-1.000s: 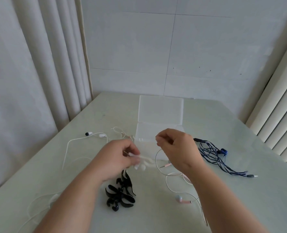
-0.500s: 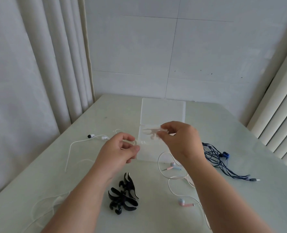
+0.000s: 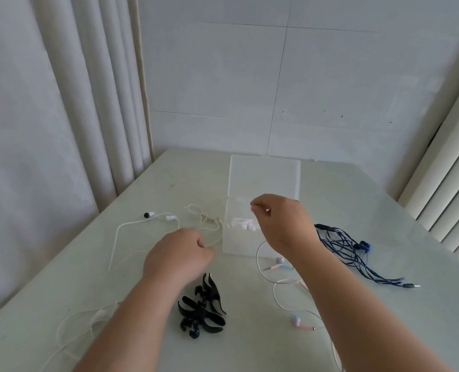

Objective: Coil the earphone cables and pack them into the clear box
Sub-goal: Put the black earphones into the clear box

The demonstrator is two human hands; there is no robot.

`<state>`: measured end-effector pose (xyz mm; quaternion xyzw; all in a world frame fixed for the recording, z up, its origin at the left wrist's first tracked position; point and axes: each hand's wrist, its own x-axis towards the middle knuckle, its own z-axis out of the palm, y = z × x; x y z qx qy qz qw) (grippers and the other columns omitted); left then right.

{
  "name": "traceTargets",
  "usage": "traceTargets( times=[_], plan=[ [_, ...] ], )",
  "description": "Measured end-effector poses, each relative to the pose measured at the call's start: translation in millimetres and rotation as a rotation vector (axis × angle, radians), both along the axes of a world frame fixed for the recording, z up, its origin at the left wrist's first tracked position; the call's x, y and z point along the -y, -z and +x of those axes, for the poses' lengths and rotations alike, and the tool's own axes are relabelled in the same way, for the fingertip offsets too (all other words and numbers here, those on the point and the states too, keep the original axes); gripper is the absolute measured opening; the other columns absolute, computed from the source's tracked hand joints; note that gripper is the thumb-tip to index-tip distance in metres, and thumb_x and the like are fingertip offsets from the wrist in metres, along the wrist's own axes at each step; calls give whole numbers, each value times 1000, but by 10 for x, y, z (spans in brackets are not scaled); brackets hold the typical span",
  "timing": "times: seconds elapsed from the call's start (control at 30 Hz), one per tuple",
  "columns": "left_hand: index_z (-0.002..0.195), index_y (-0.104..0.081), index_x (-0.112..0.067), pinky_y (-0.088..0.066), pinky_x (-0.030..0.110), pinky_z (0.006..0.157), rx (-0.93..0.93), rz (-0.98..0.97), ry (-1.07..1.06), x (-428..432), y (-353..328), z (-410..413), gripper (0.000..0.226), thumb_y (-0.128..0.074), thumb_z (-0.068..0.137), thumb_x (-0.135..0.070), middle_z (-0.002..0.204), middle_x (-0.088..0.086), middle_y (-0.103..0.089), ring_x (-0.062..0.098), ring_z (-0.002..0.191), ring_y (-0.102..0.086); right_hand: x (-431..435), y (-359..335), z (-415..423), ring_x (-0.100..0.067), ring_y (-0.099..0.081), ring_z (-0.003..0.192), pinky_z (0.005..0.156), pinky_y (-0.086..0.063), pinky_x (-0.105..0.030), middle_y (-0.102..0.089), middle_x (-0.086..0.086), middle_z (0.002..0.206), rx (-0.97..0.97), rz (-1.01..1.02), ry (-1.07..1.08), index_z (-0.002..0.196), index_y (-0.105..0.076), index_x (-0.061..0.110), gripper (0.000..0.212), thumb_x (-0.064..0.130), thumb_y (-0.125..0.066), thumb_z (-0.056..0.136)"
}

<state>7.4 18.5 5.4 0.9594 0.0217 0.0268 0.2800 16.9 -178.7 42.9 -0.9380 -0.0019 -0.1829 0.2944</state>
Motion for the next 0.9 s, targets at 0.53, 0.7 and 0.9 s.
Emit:
traceTargets(
  times=[0.53, 0.7, 0.9],
  plan=[
    [68, -65, -35, -40, 23, 51, -6, -226, 164, 64, -14, -60, 7, -61, 66, -29, 60, -17, -64, 3, 51, -60, 70, 81, -376, 0, -55, 67, 57, -44, -12, -65, 16, 69, 112, 247, -96, 81, -73, 27, 16, 20, -60, 89],
    [69, -71, -22, -53, 28, 51, 70, -673, 10, 75, -18, -8, 15, -68, 78, -10, 58, -2, -69, 14, 51, -64, 56, 66, -394, 2, -54, 59, 55, -56, -24, -62, 22, 69, 10, 295, -162, 85, -73, 29, 13, 24, -61, 89],
    [75, -66, -5, -54, 27, 50, 24, -1014, -71, 86, -36, 5, 7, -69, 82, -4, 64, 12, -71, 20, 56, -68, 54, 89, -402, 6, -61, 71, 59, -50, -15, -64, 30, 87, -54, 252, -255, 101, -65, 43, 30, 50, -72, 72]
  ],
)
